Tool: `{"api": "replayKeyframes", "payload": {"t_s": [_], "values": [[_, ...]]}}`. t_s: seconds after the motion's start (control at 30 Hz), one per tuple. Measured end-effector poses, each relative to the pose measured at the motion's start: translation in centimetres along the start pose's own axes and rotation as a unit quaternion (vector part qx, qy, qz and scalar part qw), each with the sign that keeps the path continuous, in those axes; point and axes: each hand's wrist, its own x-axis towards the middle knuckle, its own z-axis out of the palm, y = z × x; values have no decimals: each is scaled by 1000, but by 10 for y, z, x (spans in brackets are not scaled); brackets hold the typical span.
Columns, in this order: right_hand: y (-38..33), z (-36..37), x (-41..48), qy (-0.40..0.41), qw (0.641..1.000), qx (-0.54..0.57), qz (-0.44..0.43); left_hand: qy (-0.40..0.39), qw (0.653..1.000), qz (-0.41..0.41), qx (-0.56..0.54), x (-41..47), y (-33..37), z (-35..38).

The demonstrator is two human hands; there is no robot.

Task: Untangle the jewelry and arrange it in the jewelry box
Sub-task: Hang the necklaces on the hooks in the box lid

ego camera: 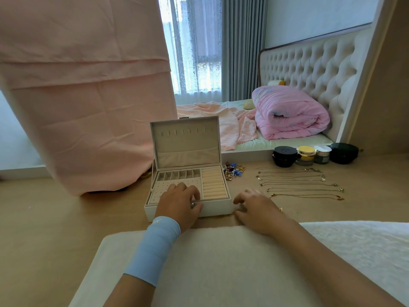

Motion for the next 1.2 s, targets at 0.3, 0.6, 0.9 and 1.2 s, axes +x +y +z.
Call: {"api": "replayKeyframes", "payload": {"t_s": [0.3, 0.6, 0.9, 1.2], "values": [[-4, -11, -1, -35, 987, -132, -84, 1, 1000, -8, 2, -1, 4, 1], [-16, -46, 1, -19, 965, 258, -38, -42, 964, 42, -259, 13, 40, -7], [-43, -88, 31, 53, 907, 413, -67, -198, 862, -17, -466, 58, 57, -34], [-50, -107, 71, 112, 895, 429, -44, -115, 809, -11, -576, 95, 12, -75]]}}
